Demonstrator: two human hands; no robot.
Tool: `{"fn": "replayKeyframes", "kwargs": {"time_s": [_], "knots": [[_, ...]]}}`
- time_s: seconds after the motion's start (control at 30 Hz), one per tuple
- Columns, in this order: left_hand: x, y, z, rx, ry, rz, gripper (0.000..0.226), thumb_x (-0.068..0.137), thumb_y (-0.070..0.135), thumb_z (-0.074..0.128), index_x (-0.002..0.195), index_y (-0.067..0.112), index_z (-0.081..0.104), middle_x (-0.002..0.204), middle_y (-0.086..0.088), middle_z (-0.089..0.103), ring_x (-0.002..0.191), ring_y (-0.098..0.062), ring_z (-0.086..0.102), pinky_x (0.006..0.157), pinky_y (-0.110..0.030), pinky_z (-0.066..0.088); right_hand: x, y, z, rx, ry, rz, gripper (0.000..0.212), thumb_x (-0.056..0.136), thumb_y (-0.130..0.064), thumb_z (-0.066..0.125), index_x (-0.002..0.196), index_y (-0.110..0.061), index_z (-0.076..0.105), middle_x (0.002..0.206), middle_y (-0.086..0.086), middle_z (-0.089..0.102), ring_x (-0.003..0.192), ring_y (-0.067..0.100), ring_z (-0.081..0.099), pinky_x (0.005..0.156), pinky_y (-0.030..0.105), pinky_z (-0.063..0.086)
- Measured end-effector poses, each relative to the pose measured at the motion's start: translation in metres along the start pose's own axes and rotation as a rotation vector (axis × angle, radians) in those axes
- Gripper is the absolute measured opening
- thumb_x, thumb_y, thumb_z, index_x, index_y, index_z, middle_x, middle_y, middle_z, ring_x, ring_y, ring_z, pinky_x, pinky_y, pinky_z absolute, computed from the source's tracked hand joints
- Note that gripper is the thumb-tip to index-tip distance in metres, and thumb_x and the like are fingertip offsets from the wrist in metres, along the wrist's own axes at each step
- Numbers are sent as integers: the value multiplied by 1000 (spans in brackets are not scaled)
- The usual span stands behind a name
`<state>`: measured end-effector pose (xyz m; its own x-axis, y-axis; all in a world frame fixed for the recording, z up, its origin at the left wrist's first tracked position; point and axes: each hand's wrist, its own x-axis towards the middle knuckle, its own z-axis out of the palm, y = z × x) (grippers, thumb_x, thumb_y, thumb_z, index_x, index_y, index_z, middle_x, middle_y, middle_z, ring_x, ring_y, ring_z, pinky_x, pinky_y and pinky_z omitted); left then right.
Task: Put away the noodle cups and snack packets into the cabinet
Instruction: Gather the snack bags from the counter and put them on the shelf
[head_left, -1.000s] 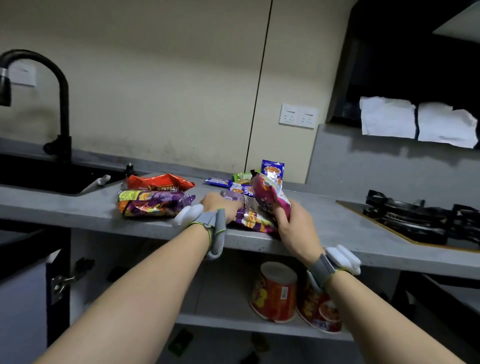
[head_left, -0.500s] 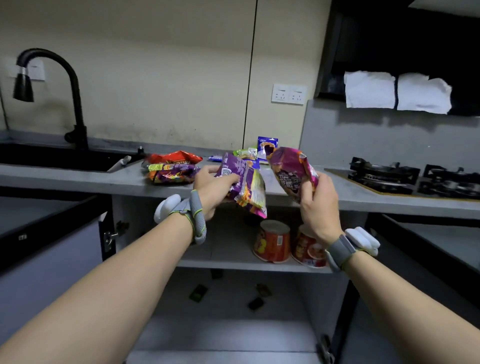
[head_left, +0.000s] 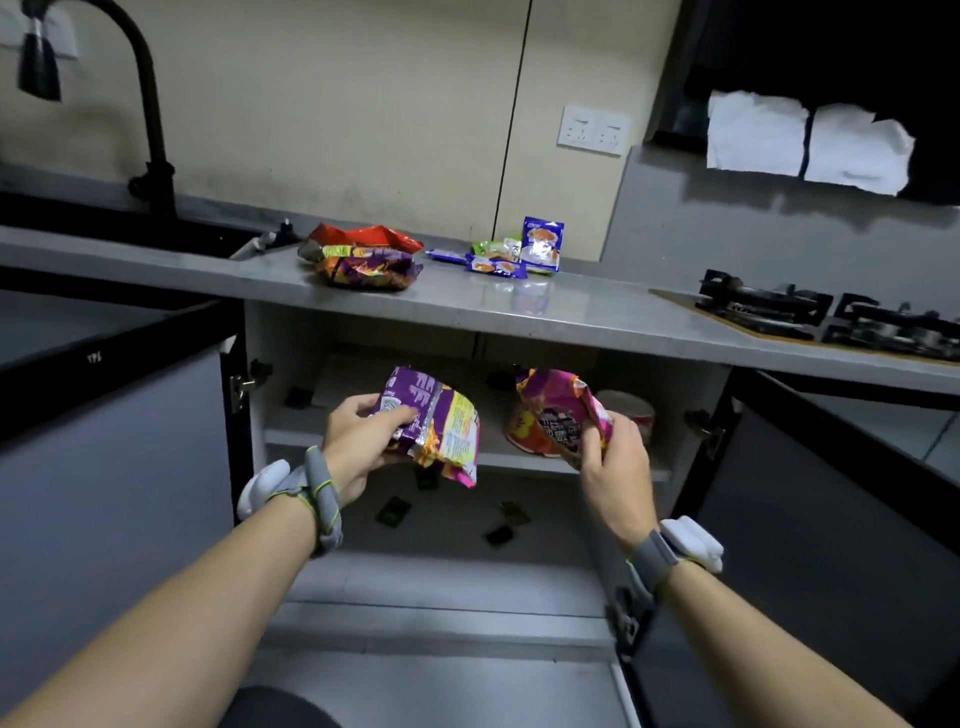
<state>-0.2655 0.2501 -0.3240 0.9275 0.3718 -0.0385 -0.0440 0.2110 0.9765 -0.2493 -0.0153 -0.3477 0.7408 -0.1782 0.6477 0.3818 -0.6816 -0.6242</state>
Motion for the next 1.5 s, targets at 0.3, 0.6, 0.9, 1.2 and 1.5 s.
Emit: {"fn": "replayKeyframes", "kwargs": {"time_s": [0.3, 0.6, 0.9, 1.2, 1.5], "knots": [[146, -54, -21, -50, 117, -77, 50, 77, 7, 77, 121, 7, 54, 102, -13, 69, 78, -22, 71, 56, -32, 61, 58, 47, 152, -159, -245, -44, 20, 98, -26, 41, 112, -17, 51, 103, 1, 53, 97, 17, 51, 82, 26, 39], [254, -107, -1, 54, 148, -51, 38, 81, 5, 74, 117, -1, 62, 120, -24, 66, 111, -39, 63, 88, -50, 56, 100, 98, 251, -408, -298, -205, 23, 97, -10, 47, 111, 5, 58, 111, 29, 56, 101, 43, 52, 91, 48, 40], [237, -101, -7, 933, 300, 109, 51, 87, 48, 59, 127, 18, 55, 129, -18, 58, 124, -41, 48, 104, -44, 34, 79, 89, 238, -587, -527, -140, 64, 89, -39, 52, 146, -18, 34, 153, 11, 34, 140, 32, 31, 113, 44, 29], [143, -9, -22, 794, 115, 383, 17, 91, 26, 60, 106, 19, 65, 109, -5, 67, 97, -21, 65, 88, -38, 54, 80, -9, 152, -382, -400, -319, 41, 90, -29, 52, 129, -16, 50, 122, 6, 55, 112, 24, 53, 93, 39, 45], [95, 118, -20, 857, 398, 1091, 27, 82, 41, 64, 103, 25, 58, 102, 5, 60, 98, -20, 57, 77, -32, 46, 112, -112, 101, -174, -181, -515, 35, 88, -24, 53, 123, -17, 54, 115, 3, 59, 106, 20, 55, 89, 31, 44]]}}
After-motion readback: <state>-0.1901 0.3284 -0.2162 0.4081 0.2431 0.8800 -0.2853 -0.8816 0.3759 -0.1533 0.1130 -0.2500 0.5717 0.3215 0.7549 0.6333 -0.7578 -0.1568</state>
